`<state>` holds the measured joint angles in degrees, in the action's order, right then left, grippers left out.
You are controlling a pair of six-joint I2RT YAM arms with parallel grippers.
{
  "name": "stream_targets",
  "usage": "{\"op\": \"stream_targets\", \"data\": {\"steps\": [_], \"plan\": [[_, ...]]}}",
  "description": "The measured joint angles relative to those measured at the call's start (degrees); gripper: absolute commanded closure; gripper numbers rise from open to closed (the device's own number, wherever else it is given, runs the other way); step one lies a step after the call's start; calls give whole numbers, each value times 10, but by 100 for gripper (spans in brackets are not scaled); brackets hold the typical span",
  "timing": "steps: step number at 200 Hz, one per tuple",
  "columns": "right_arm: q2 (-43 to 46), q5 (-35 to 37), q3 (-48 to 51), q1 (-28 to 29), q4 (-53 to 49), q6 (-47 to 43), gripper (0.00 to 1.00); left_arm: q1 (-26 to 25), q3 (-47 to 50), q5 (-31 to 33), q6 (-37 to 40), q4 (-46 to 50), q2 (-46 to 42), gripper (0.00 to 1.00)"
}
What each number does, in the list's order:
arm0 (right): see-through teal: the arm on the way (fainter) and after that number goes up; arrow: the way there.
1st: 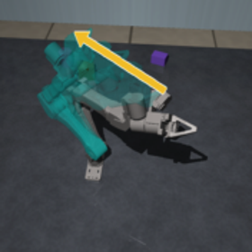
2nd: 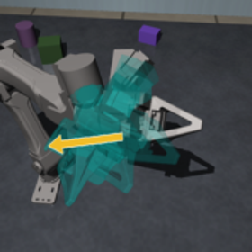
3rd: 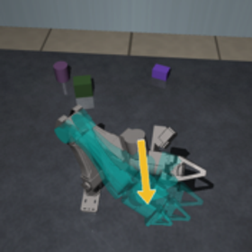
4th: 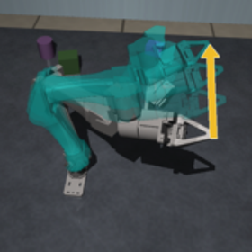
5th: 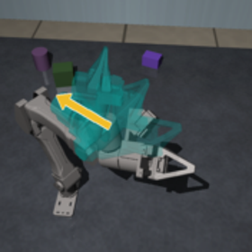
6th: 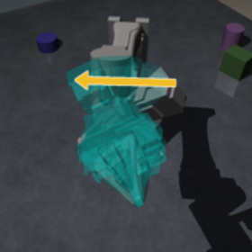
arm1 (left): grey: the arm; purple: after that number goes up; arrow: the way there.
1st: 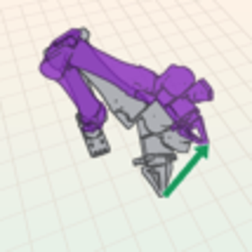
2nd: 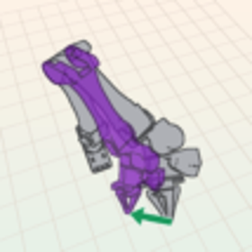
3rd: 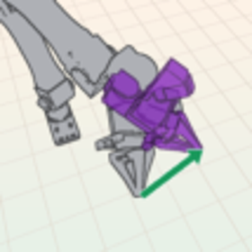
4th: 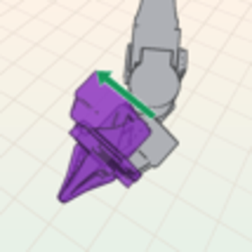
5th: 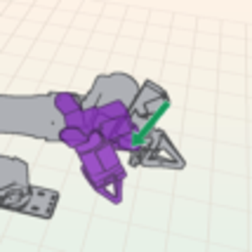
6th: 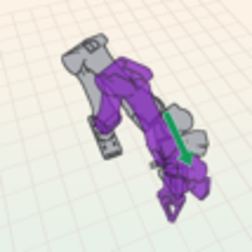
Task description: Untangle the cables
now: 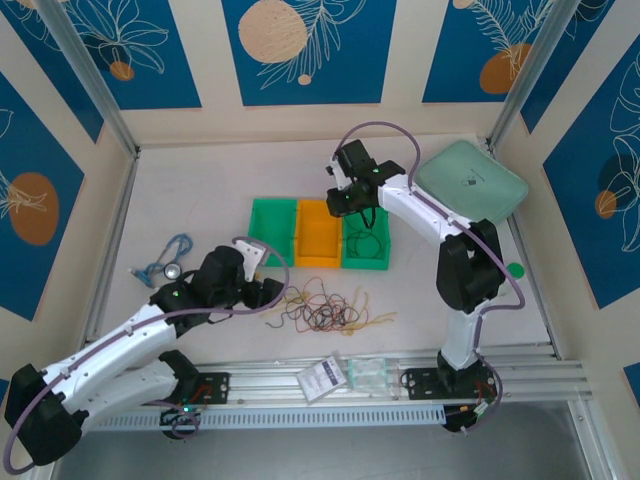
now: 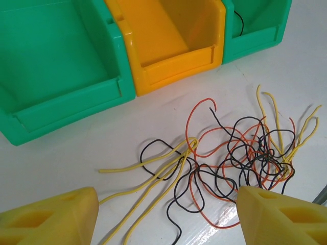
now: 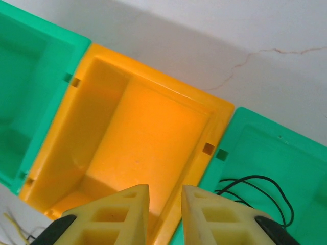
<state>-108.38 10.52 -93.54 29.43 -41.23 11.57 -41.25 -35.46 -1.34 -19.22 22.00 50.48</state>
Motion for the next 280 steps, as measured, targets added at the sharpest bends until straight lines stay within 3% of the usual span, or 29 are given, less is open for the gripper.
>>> {"op": "stream_targets", "data": {"steps": [198, 280], "plan": [[-32, 4, 2, -28, -26, -2, 77, 11, 15, 0, 0, -1, -2, 29], [-32, 55, -7, 27, -43, -19, 70, 15, 15, -1, 0, -1, -2, 29]]}}
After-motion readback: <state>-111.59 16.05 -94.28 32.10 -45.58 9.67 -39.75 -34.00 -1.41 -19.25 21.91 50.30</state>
